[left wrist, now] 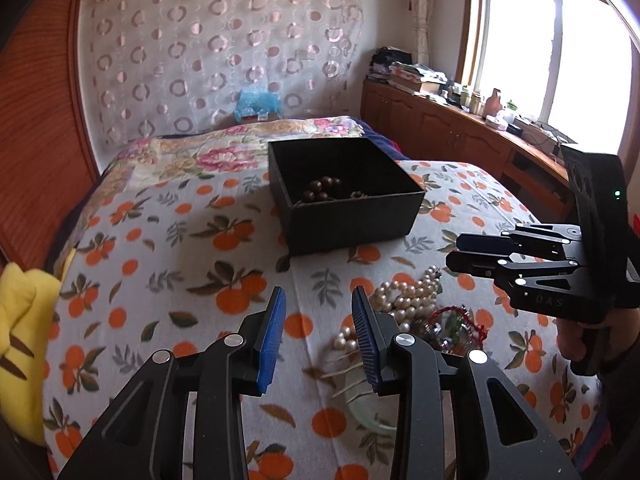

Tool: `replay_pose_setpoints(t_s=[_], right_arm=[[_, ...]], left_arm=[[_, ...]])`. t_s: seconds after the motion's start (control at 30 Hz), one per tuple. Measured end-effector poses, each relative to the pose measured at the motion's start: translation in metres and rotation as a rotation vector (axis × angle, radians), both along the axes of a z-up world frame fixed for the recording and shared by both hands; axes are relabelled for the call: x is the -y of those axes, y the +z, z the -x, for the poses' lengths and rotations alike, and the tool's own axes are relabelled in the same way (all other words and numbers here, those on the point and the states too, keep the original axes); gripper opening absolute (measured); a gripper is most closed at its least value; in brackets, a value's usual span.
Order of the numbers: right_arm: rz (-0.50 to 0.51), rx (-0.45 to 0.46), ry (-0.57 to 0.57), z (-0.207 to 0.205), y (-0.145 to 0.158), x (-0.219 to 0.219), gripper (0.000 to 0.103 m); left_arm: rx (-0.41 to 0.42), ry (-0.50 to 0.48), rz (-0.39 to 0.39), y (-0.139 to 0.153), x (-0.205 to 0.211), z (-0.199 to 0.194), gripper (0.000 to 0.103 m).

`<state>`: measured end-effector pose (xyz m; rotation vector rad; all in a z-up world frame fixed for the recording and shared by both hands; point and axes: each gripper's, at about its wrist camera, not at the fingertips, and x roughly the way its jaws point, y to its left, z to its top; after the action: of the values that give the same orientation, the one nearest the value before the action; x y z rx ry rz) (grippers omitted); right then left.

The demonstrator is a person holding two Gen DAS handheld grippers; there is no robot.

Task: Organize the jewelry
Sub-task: 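Reach the right tool to the pearl strand in the pile and close on it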

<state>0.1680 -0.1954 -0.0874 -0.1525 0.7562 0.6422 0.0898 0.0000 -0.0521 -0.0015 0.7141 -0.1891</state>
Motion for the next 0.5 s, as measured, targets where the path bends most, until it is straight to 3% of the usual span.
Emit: replay_pose_setpoints(t_s=[0.33, 0.4, 0.5], right_arm=[[0.038, -0.036, 0.044, -0.004, -0.009, -0.018, 0.034], [0.044, -0.036, 0.053, -0.003, -0.008, -0.023, 0.042], [0.049, -0.032, 0.072, 0.0, -0.005, -0.031, 0.043]], left_arm=[[-0.003, 0.018, 0.026, -0.003, -0.009, 0.008, 0.032], [-0.003, 0.016, 0.026, -0.004, -0.008, 0.008, 0.032], [0.001, 0.014, 0.027, -0.004, -0.007, 0.009, 0.032]])
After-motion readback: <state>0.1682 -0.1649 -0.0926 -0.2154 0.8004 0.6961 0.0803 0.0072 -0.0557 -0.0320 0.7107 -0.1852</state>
